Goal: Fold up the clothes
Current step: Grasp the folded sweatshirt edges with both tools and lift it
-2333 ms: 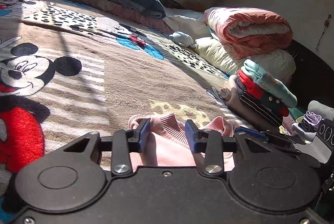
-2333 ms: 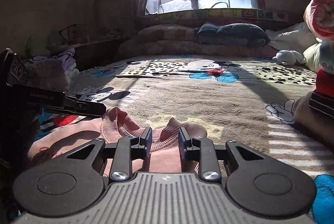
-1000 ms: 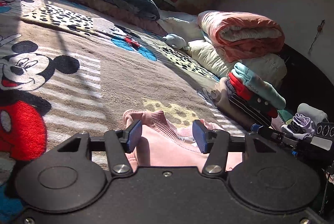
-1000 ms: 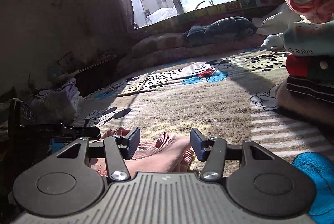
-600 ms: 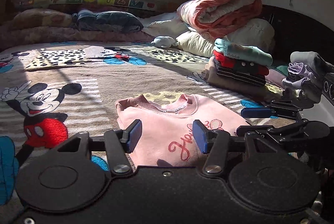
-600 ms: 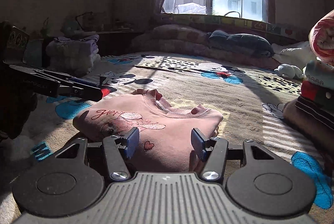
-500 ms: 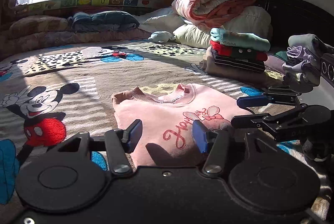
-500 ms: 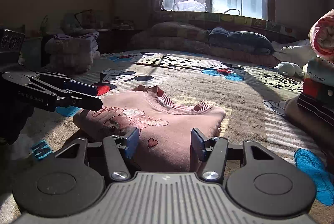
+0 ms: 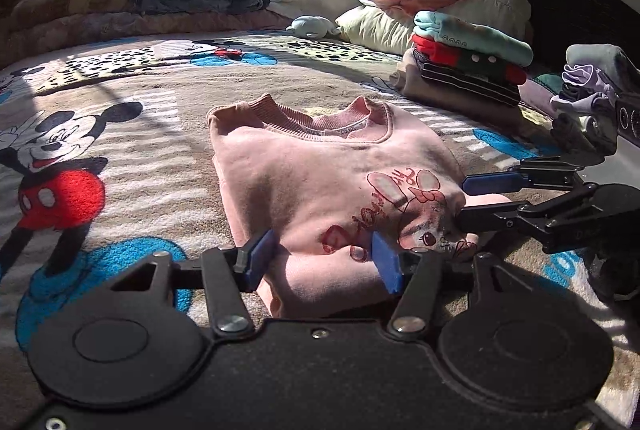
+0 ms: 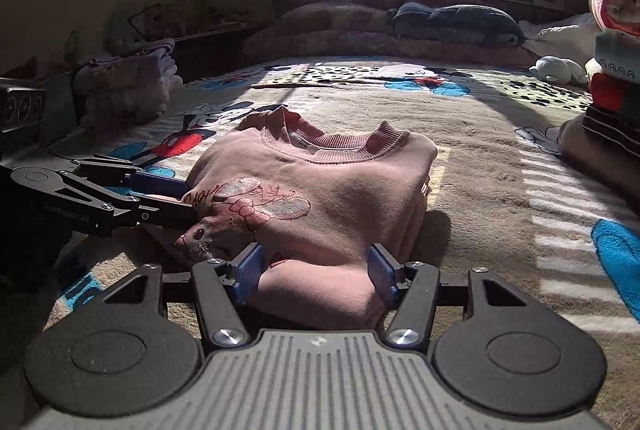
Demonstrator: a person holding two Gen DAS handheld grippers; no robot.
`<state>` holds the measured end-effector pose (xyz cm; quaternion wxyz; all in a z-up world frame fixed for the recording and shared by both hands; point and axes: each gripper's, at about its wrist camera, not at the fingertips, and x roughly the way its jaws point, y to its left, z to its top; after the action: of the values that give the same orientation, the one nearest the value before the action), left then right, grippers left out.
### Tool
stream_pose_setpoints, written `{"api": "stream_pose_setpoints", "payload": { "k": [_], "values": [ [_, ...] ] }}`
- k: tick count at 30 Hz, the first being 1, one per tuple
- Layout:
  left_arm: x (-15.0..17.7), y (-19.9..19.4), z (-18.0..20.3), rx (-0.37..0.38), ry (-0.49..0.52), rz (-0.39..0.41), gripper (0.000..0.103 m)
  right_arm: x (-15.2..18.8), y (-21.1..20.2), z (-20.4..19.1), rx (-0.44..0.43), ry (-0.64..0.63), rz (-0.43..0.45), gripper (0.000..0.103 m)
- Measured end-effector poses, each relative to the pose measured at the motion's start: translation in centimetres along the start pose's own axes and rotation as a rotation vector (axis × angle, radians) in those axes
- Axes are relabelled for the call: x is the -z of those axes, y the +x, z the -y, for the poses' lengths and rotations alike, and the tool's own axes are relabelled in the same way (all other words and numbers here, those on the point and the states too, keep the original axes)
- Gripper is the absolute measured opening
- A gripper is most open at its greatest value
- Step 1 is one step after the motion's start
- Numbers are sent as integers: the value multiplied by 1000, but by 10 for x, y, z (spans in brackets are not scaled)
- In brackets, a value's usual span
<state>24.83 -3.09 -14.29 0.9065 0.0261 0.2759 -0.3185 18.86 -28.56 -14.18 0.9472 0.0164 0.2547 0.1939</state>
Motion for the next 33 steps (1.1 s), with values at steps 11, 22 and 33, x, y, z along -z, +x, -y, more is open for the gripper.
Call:
{"api": "stream_pose_setpoints", "payload": {
  "k": [11,22,33],
  "values": [
    [-7,-18,-61,69,-532,56,61,-3,1,54,-57,438,55,81],
    [-5,16,-89,141,-794,-1,41,-9,43,92,-167,670,-25,82],
    [-5,24,-103,232,-916,-1,33,1,46,107,-214,761,0,52]
  ]
}}
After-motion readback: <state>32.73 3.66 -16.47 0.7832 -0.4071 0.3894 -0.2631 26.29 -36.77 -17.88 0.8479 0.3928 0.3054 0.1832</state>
